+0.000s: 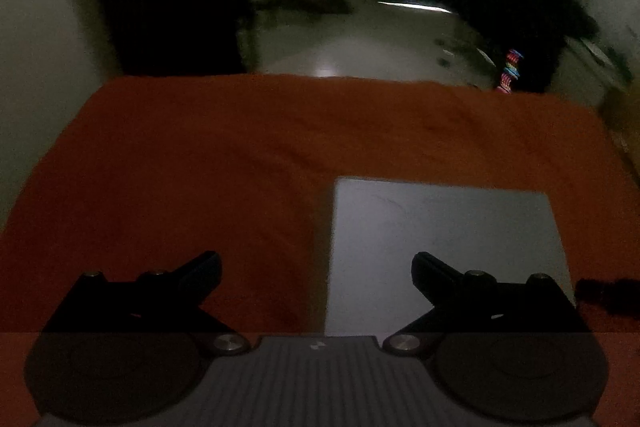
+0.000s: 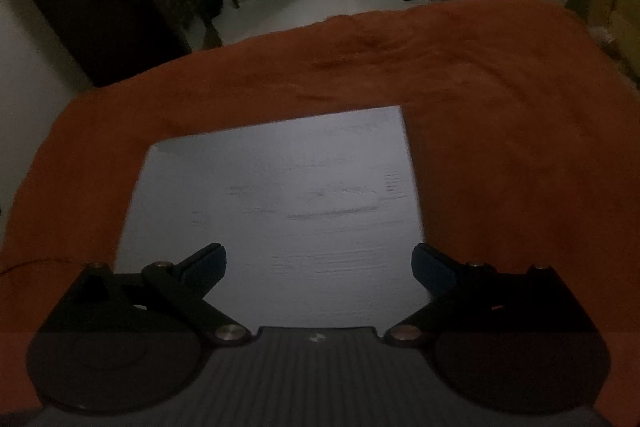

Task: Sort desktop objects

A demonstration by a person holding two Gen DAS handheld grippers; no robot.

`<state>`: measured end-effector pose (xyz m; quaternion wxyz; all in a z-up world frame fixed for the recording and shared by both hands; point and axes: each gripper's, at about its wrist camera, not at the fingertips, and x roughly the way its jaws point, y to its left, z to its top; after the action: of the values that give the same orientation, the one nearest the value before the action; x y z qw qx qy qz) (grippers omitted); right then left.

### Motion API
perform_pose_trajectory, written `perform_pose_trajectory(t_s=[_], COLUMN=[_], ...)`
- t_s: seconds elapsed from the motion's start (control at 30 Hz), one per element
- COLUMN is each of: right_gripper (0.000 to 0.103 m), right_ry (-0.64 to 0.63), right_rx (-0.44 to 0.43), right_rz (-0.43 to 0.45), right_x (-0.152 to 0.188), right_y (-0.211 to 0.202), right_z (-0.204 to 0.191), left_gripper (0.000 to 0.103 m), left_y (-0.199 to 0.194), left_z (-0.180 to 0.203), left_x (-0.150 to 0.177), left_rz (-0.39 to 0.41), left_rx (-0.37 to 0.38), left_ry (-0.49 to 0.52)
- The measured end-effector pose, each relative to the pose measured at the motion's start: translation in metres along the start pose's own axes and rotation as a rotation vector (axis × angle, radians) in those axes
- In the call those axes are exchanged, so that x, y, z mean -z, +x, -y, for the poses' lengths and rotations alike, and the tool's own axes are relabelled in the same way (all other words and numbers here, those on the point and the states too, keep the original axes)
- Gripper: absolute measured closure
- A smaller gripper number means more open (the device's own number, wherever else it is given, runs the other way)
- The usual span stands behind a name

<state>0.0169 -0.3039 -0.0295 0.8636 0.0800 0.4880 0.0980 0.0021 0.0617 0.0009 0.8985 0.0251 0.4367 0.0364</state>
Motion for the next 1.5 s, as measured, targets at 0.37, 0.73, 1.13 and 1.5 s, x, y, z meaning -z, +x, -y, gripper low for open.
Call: perform_pose_trajectory(t_s=[0.37, 0.73, 1.13, 1.5], right_gripper=[0.001, 0.001, 0.001, 0.001], right_ry=[-0.046, 0.004, -0.036, -0.05], right_rx=[0.033, 0.065, 0.09, 0.083], right_rz=[-0.088, -0.157, -0.152, -0.134], right_x=[0.003, 0.004, 0.011, 0.009], right_y=[0.041, 0.07, 0.06, 0.053], right_z=[-0.007, -0.008, -0.021, -0.022], left_gripper=[0.0, 0.0, 0.0, 0.0], left_y=[0.073, 0.118, 0.108, 0.091], left_z=[-0.002, 0.058, 0.086, 0.098], left_x=[-0.008, 0.03, 0.045, 0.05], left_rz=[-0.07, -0.217, -0.209, -0.175], left_rx=[0.001, -0.036, -0.024, 0.02], left_ry=[0.052, 0.06, 0.014, 0.066])
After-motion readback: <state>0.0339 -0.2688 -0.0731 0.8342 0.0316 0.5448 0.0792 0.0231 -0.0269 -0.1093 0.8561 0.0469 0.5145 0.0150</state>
